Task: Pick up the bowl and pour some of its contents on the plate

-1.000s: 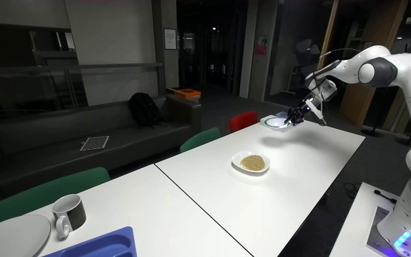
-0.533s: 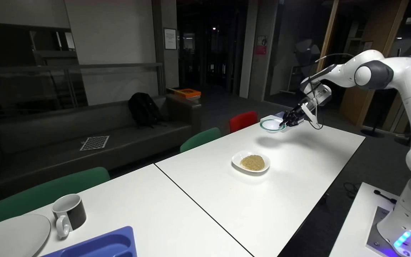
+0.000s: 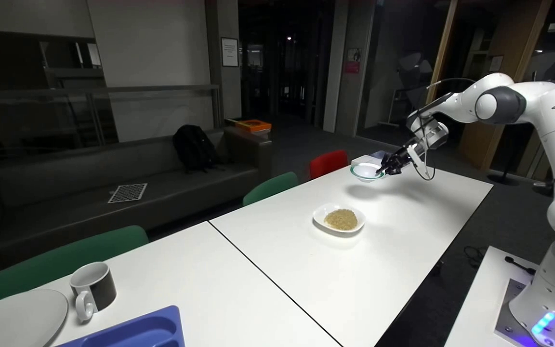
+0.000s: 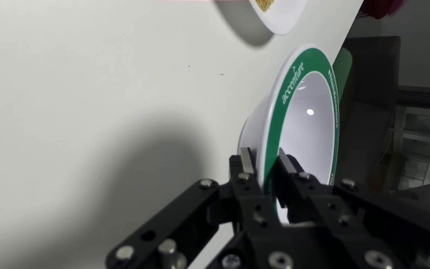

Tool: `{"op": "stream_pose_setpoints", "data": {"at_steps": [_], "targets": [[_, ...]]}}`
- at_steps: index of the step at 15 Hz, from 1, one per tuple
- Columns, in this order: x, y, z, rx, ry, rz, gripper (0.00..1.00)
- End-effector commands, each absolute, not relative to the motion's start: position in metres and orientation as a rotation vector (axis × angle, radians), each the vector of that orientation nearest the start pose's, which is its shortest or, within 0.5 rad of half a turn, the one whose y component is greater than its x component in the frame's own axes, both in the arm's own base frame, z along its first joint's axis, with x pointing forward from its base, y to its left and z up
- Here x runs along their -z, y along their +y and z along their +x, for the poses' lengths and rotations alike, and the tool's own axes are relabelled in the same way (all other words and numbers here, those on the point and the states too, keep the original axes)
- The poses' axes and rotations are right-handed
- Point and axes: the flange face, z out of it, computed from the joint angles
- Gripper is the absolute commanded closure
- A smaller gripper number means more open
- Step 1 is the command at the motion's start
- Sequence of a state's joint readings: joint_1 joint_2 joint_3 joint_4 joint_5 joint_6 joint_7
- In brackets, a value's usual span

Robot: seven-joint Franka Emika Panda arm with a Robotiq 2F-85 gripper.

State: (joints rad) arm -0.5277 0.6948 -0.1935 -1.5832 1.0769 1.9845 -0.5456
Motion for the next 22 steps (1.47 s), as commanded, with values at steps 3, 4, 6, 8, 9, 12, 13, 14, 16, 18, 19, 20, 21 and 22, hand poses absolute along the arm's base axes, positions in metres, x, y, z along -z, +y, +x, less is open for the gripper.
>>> {"op": "stream_pose_setpoints", "data": {"at_steps": [3, 4, 6, 8, 9, 12, 13, 14, 16, 18, 19, 20, 21, 22], "targets": [[-0.212, -0.4, 0.569, 0.362, 0.838, -2.181, 0.96], [-0.207, -0.4, 0.57, 0.355, 0.842, -2.182, 0.96], [-0.198, -0.402, 0.571, 0.342, 0.847, -2.178, 0.96], [-0.187, -0.403, 0.573, 0.326, 0.853, -2.175, 0.96], [-0.183, -0.403, 0.573, 0.319, 0.857, -2.174, 0.96], [-0.172, -0.404, 0.576, 0.306, 0.861, -2.178, 0.96], [-0.169, -0.404, 0.576, 0.304, 0.86, -2.179, 0.96], [-0.166, -0.399, 0.571, 0.27, 0.86, -2.199, 0.96], [-0.16, -0.398, 0.57, 0.257, 0.862, -2.201, 0.82], [-0.159, -0.398, 0.57, 0.256, 0.862, -2.201, 0.82], [-0.159, -0.398, 0.57, 0.255, 0.862, -2.201, 0.82], [-0.159, -0.398, 0.57, 0.255, 0.862, -2.201, 0.82], [-0.163, -0.399, 0.57, 0.267, 0.868, -2.202, 0.96], [-0.166, -0.399, 0.571, 0.267, 0.865, -2.201, 0.96]]}}
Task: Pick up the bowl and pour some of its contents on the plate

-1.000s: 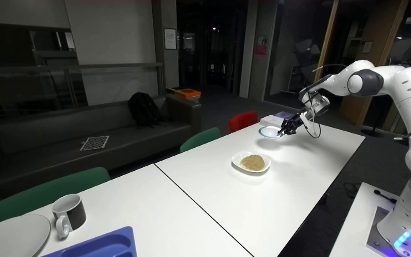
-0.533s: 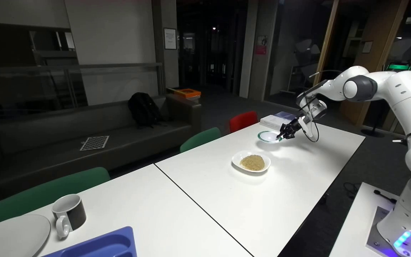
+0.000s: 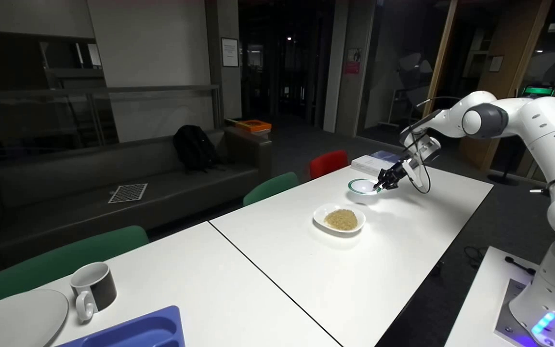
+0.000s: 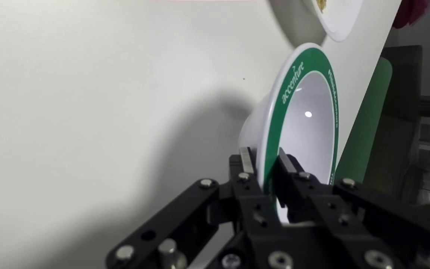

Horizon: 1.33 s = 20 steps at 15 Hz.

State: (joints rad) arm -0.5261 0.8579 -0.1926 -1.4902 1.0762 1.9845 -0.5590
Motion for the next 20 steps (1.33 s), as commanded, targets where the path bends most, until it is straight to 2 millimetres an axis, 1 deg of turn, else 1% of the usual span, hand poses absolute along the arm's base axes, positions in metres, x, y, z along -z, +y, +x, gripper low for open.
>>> {"op": "stream_pose_setpoints", "data": {"at_steps": [1, 6, 10, 17, 20], "targets": [[-0.167, -0.399, 0.573, 0.271, 0.87, -2.203, 0.96], [-0.168, -0.399, 0.577, 0.269, 0.868, -2.189, 0.96], [-0.161, -0.398, 0.58, 0.252, 0.873, -2.183, 0.96], [-0.13, -0.394, 0.585, 0.188, 0.916, -2.163, 0.96], [-0.123, -0.392, 0.588, 0.18, 0.923, -2.156, 0.96]]}}
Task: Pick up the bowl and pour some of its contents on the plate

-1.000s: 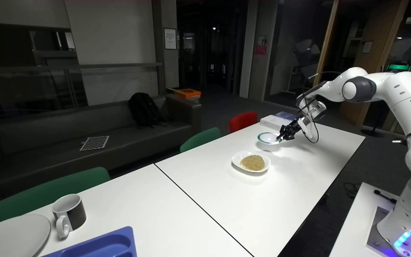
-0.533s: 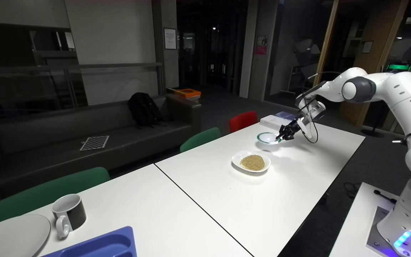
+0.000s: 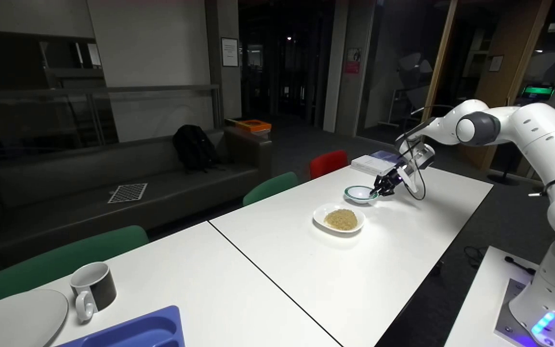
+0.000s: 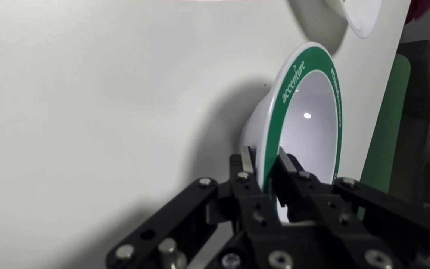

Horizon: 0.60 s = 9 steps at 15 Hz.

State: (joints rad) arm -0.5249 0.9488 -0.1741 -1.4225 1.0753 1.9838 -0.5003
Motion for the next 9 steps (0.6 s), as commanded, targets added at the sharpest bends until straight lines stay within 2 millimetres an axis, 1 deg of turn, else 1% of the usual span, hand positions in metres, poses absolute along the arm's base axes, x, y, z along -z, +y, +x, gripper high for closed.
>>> {"op": "stream_pose_setpoints", "data": {"at_steps": [1, 2, 3, 4, 5, 8, 9], "targets": [[-0.1241, -0.3919, 0.5908, 0.179, 0.924, -2.154, 0.96], [-0.1245, -0.3918, 0.5916, 0.178, 0.93, -2.152, 0.57], [-0.1244, -0.3919, 0.5927, 0.177, 0.936, -2.151, 0.56], [-0.1246, -0.3914, 0.5932, 0.175, 0.94, -2.15, 0.51], [-0.124, -0.3912, 0.5939, 0.168, 0.943, -2.149, 0.42], [-0.1244, -0.3909, 0.5942, 0.157, 0.958, -2.146, 0.19], [-0.1261, -0.3911, 0.5947, 0.155, 0.964, -2.148, 0.12]]}}
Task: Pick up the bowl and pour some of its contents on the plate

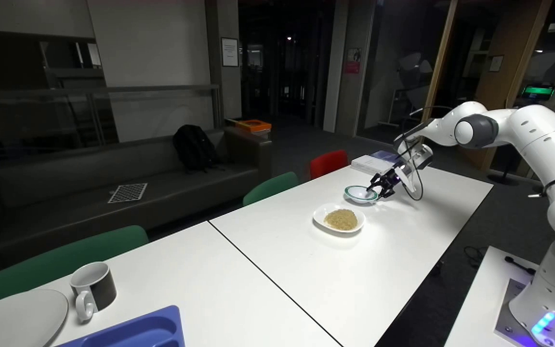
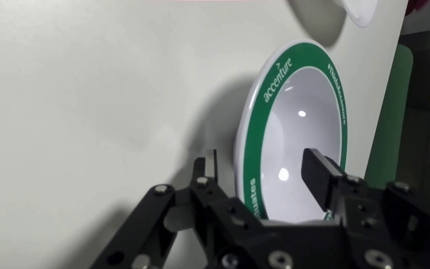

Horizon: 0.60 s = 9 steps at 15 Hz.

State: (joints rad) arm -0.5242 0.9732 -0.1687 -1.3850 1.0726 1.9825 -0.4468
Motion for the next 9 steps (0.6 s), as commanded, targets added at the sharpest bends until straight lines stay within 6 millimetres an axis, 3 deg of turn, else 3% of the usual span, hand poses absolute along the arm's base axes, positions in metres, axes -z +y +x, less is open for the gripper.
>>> {"op": "stream_pose_setpoints", "data": {"at_steps": [1, 5, 9], "targets": [[-0.128, -0.391, 0.595, 0.156, 0.968, -2.149, 0.04], [-0.15, -0.394, 0.599, 0.183, 0.983, -2.175, 0.0], [-0.191, -0.396, 0.597, 0.23, 1.028, -2.242, 0.0]]}}
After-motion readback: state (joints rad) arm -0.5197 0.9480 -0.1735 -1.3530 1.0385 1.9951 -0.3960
